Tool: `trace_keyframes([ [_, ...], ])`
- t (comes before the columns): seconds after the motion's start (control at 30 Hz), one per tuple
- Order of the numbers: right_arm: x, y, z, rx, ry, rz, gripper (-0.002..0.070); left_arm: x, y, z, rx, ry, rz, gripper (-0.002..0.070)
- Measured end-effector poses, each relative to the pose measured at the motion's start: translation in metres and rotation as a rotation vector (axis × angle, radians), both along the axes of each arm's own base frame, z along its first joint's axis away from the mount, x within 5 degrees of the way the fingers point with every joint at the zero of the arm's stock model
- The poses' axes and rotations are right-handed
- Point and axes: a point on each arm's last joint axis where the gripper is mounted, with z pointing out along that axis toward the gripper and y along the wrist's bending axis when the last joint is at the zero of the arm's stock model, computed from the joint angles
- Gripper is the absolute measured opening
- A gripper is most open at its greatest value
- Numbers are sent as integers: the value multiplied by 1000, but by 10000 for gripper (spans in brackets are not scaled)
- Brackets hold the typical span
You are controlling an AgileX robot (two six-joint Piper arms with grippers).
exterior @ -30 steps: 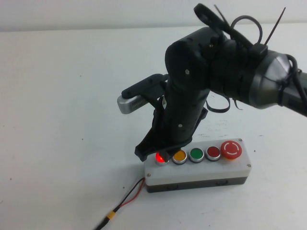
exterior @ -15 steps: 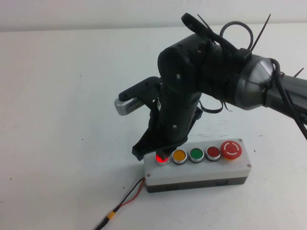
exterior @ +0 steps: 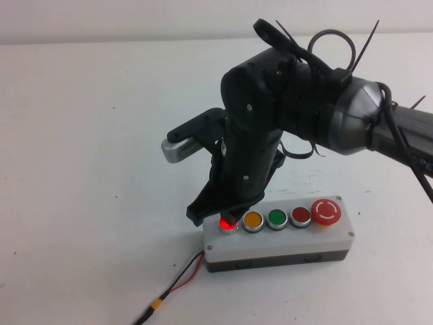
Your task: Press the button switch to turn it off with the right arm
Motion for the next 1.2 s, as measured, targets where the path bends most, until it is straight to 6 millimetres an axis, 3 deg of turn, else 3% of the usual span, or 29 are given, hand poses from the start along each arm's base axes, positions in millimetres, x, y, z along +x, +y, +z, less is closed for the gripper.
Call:
trace_keyframes([
  [0.37, 2, 1, -4, -14, 13, -1, -15, 0, 0, 0, 0, 0, 0, -2],
  [0.5, 1, 0, 3, -2, 2, -1, -15, 0, 0, 0, 0, 0, 0, -2],
  [0.63, -6, -7, 30, 45, -44, -1, -15, 0, 0, 0, 0, 0, 0, -2],
  [0.87, -39, -41, 116, 199, -202, -1, -15, 0, 0, 0, 0, 0, 0, -2],
  [0.97, -56, -59, 144, 254, -252, -7, -15, 0, 0, 0, 0, 0, 0, -2],
  [1.1, -83, -86, 165, 296, -285, -28, -15, 0, 0, 0, 0, 0, 0, -2],
  [1.2, -106, -110, 167, 303, -291, -39, -15, 0, 0, 0, 0, 0, 0, -2],
])
